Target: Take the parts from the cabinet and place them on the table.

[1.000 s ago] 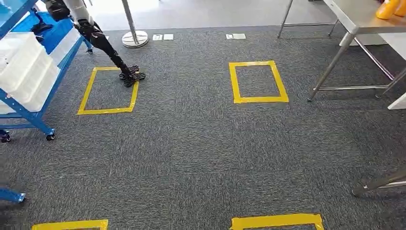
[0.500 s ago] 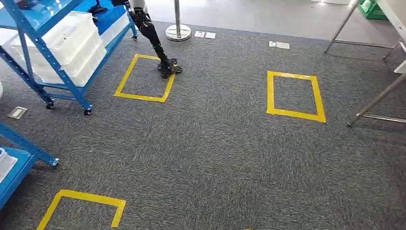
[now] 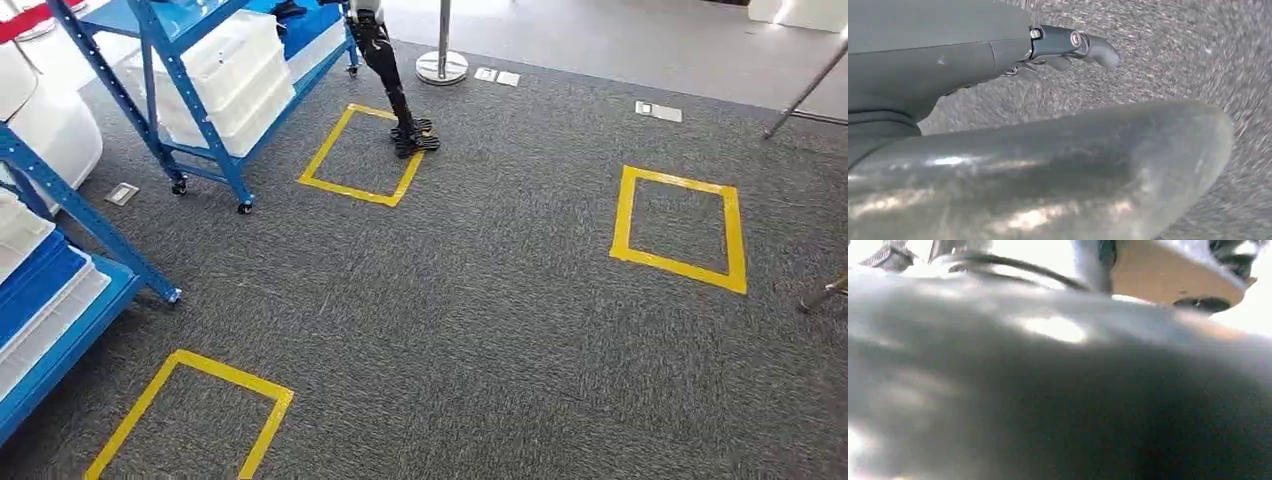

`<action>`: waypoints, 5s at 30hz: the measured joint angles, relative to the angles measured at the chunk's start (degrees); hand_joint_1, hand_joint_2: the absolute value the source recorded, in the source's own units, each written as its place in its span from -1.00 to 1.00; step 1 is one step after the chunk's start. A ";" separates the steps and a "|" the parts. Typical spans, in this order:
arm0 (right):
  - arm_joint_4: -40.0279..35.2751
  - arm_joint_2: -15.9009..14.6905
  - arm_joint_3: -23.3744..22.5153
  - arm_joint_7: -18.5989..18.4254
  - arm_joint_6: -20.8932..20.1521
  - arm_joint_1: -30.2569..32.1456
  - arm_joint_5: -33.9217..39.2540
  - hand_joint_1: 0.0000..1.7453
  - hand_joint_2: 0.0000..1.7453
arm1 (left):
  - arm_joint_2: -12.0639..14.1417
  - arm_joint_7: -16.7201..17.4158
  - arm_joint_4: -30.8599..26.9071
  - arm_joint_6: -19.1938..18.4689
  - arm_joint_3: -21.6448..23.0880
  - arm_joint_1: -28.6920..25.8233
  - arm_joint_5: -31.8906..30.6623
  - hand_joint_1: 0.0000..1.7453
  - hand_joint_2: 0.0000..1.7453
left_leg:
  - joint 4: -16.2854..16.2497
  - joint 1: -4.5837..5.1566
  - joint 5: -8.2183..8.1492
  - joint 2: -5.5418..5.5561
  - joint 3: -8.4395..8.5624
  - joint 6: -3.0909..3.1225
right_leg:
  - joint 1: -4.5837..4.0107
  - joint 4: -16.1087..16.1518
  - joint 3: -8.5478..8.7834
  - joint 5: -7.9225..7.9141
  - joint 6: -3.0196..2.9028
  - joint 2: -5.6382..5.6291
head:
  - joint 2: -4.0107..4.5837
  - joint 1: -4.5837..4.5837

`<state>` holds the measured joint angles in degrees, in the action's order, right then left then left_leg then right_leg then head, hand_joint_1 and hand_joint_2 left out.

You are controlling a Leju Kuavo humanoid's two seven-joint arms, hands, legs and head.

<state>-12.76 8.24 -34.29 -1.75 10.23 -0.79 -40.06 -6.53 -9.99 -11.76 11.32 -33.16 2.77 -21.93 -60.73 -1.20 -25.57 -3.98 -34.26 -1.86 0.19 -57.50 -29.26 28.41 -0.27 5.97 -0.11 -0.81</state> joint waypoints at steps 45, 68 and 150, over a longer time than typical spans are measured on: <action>-0.04 0.17 -1.07 0.24 -0.24 -0.02 -1.42 -1.00 -1.00 | -0.31 0.22 -0.04 -5.38 -7.28 0.69 5.69 -1.00 -1.00 | 2.11 0.36 1.06 9.82 -0.59 3.21 | 0.71 -8.71 -4.70 2.84 3.15 -6.35 | 0.02 0.85; -0.09 0.20 -2.47 1.20 -0.76 -0.32 -2.95 -1.00 -1.00 | -0.15 1.40 -0.04 -12.94 -9.73 0.56 7.46 -1.00 -1.00 | 2.53 0.59 0.60 2.61 0.46 3.21 | -0.11 -1.77 -0.09 1.71 1.87 -0.95 | 0.02 0.70; 0.15 0.61 -6.58 3.34 0.44 0.60 -4.83 -1.00 -1.00 | 0.20 -1.73 -0.09 -13.44 -10.84 -0.13 4.94 -1.00 -1.00 | -14.33 0.44 -17.41 4.41 -4.55 0.71 | 0.97 0.94 4.00 2.61 -0.17 -6.53 | 0.02 -0.59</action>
<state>-12.61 8.85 -40.87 1.60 10.67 -0.18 -44.89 -6.34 -11.72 -11.85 -2.12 -44.00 2.64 -16.98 -75.06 -0.76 -42.98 0.43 -38.81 -1.15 1.16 -56.56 -25.27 31.02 -0.44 -0.56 -0.09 -1.40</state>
